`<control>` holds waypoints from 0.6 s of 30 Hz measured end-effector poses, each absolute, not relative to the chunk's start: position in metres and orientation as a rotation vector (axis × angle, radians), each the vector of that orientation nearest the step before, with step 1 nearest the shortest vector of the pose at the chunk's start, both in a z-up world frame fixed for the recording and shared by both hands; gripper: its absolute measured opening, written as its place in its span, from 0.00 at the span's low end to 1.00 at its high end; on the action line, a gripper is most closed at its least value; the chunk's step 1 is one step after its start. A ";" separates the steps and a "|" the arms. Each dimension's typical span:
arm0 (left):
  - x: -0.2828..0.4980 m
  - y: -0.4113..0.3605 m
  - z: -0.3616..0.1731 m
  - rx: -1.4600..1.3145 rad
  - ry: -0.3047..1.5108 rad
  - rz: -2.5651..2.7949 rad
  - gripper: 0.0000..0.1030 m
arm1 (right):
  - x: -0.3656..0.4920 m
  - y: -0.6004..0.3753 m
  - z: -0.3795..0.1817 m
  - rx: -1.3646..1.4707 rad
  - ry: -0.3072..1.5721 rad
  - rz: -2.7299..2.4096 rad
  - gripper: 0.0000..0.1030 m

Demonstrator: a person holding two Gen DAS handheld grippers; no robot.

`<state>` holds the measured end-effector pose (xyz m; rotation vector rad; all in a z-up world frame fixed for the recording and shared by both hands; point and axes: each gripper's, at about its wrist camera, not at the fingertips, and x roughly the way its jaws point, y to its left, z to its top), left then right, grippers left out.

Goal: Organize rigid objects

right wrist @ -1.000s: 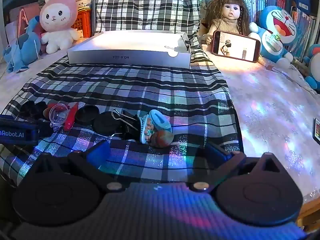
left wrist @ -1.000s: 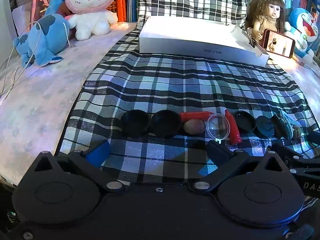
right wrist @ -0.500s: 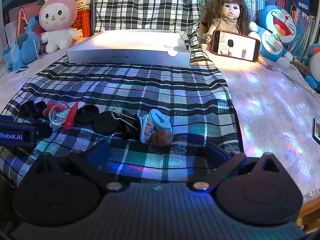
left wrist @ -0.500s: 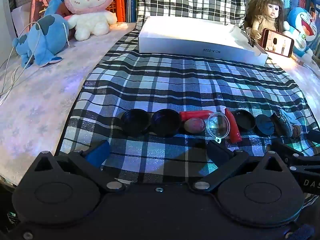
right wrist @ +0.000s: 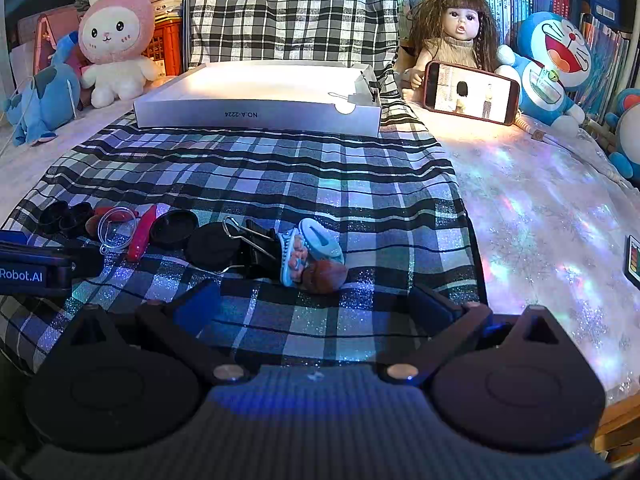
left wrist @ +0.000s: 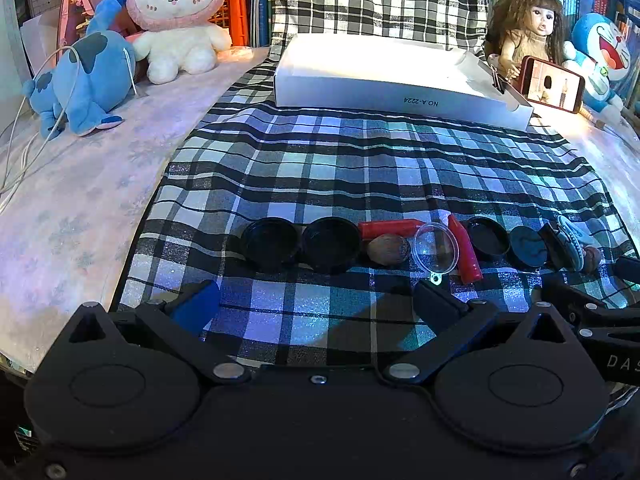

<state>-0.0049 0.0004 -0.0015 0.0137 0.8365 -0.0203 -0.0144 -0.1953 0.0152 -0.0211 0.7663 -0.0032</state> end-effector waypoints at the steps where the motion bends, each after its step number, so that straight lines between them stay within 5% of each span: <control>1: -0.005 0.000 -0.002 0.014 0.836 -0.020 1.00 | -0.014 -0.195 0.015 -0.022 0.766 -0.003 1.00; 18: -0.005 0.001 -0.001 0.014 0.835 -0.021 1.00 | -0.016 -0.195 0.016 -0.022 0.762 -0.003 1.00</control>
